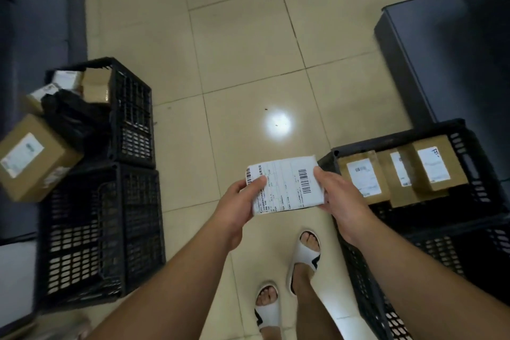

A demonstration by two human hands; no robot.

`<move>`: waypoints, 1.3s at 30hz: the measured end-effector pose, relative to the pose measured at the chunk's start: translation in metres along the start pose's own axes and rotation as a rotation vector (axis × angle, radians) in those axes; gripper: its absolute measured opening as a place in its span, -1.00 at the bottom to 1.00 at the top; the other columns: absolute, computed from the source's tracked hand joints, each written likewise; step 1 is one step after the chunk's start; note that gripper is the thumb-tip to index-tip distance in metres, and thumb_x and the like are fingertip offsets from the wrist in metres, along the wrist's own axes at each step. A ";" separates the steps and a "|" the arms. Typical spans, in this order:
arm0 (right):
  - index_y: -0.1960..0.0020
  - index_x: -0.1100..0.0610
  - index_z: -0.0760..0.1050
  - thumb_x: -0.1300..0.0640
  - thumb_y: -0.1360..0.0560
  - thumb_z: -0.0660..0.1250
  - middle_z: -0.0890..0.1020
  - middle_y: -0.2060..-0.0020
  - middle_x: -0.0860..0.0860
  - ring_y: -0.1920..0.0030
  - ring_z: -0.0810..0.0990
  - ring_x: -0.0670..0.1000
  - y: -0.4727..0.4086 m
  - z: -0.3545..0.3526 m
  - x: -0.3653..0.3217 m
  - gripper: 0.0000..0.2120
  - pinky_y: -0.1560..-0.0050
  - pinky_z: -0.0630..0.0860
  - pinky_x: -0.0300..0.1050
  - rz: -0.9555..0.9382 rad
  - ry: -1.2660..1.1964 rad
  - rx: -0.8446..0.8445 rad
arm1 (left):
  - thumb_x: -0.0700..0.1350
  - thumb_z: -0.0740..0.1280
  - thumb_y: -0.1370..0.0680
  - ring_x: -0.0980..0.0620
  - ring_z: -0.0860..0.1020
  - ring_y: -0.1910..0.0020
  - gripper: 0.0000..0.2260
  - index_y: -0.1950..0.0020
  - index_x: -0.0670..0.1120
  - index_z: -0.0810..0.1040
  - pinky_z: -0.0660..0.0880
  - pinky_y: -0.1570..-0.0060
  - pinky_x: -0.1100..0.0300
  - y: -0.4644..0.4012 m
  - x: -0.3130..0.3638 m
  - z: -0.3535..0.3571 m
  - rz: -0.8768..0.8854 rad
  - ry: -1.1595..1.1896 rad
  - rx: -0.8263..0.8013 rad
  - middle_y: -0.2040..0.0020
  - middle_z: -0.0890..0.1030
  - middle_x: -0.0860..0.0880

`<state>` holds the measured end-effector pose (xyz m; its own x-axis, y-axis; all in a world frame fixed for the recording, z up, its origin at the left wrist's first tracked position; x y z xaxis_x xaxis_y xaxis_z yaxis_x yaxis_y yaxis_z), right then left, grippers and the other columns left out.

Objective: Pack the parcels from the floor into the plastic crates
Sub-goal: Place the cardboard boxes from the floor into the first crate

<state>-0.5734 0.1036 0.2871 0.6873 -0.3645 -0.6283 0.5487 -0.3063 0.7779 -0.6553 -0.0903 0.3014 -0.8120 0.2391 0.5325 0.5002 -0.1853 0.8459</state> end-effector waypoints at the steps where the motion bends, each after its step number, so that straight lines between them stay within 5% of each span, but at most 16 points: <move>1: -0.21 0.06 0.60 -0.16 -0.61 0.29 0.75 -0.01 -0.02 -0.08 0.71 0.01 -0.010 0.000 -0.008 -0.65 -0.14 0.59 0.01 -0.002 0.005 -0.003 | 0.05 0.42 -0.58 0.09 0.71 -0.02 -0.63 -0.32 -0.09 0.54 0.52 0.06 0.24 -0.005 0.008 0.002 -0.002 0.003 0.008 -0.09 0.74 0.01; 4: -0.19 0.09 0.60 -0.14 -0.62 0.29 0.75 0.00 -0.02 -0.05 0.71 -0.01 -0.033 0.000 -0.032 -0.66 0.04 0.53 -0.14 0.001 0.001 -0.008 | 0.06 0.42 -0.59 0.09 0.71 -0.03 -0.62 -0.33 -0.08 0.54 0.51 0.06 0.24 -0.019 0.035 0.010 -0.006 -0.003 0.015 -0.10 0.74 0.02; 14: -0.14 -0.02 0.60 -0.16 -0.61 0.28 0.75 0.02 -0.08 -0.10 0.68 0.01 -0.096 -0.009 -0.080 -0.73 -0.07 0.54 -0.06 0.036 -0.071 0.069 | -0.05 0.35 -0.63 0.09 0.71 0.07 -0.75 -0.29 -0.06 0.58 0.53 0.24 0.34 -0.084 0.119 0.032 -0.046 -0.101 -0.053 -0.07 0.75 -0.01; 19: -0.16 -0.02 0.60 -0.14 -0.63 0.27 0.75 0.03 -0.08 -0.11 0.68 0.01 -0.127 -0.017 -0.090 -0.75 -0.24 0.56 0.05 0.081 -0.189 0.159 | -0.07 0.34 -0.63 0.07 0.68 0.06 -0.76 -0.29 -0.03 0.59 0.47 0.05 0.21 -0.127 0.155 0.051 -0.063 -0.221 -0.149 -0.08 0.74 -0.01; 28: -0.15 -0.06 0.63 -0.15 -0.62 0.27 0.75 0.00 -0.08 -0.14 0.68 0.03 -0.136 -0.059 -0.088 -0.74 -0.35 0.48 0.15 0.106 -0.484 0.369 | -0.11 0.34 -0.63 0.10 0.71 0.07 -0.79 -0.25 -0.04 0.61 0.51 0.02 0.19 -0.171 0.196 0.133 -0.054 -0.452 -0.320 -0.05 0.75 0.01; 31: -0.13 -0.05 0.65 -0.19 -0.58 0.30 0.75 0.00 -0.06 -0.11 0.70 0.04 -0.130 -0.086 -0.078 -0.71 -0.33 0.50 0.18 0.119 -0.580 0.441 | -0.12 0.37 -0.62 0.03 0.70 -0.01 -0.76 -0.28 -0.06 0.60 0.54 -0.10 0.13 -0.176 0.193 0.172 -0.065 -0.530 -0.368 -0.07 0.75 0.00; 36: -0.11 -0.04 0.64 -0.12 -0.61 0.31 0.76 0.02 -0.06 -0.10 0.70 0.04 -0.117 -0.132 -0.047 -0.78 -0.32 0.50 0.17 0.145 -0.775 0.546 | -0.09 0.40 -0.61 0.04 0.71 -0.05 -0.73 -0.31 -0.08 0.56 0.53 -0.04 0.16 -0.181 0.168 0.237 -0.055 -0.654 -0.421 -0.08 0.74 -0.01; 39: -0.10 -0.04 0.64 -0.10 -0.62 0.30 0.76 0.03 -0.07 -0.10 0.69 0.04 -0.114 -0.155 -0.025 -0.79 -0.35 0.48 0.18 0.180 -0.885 0.590 | 0.01 0.49 -0.52 -0.05 0.71 -0.07 -0.65 -0.23 -0.11 0.56 0.57 -0.21 -0.02 -0.182 0.148 0.271 -0.015 -0.756 -0.398 -0.03 0.75 -0.04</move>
<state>-0.5795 0.2843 0.2159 0.0170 -0.8803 -0.4740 -0.0045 -0.4742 0.8804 -0.7852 0.2373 0.2342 -0.3280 0.7896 0.5186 0.2327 -0.4645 0.8545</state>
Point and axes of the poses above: each hand's wrist, its own y-axis away from the middle knuckle, its own z-axis out of the palm, x = y × z, the point moved 1 cm from there along -y, towards the middle knuckle
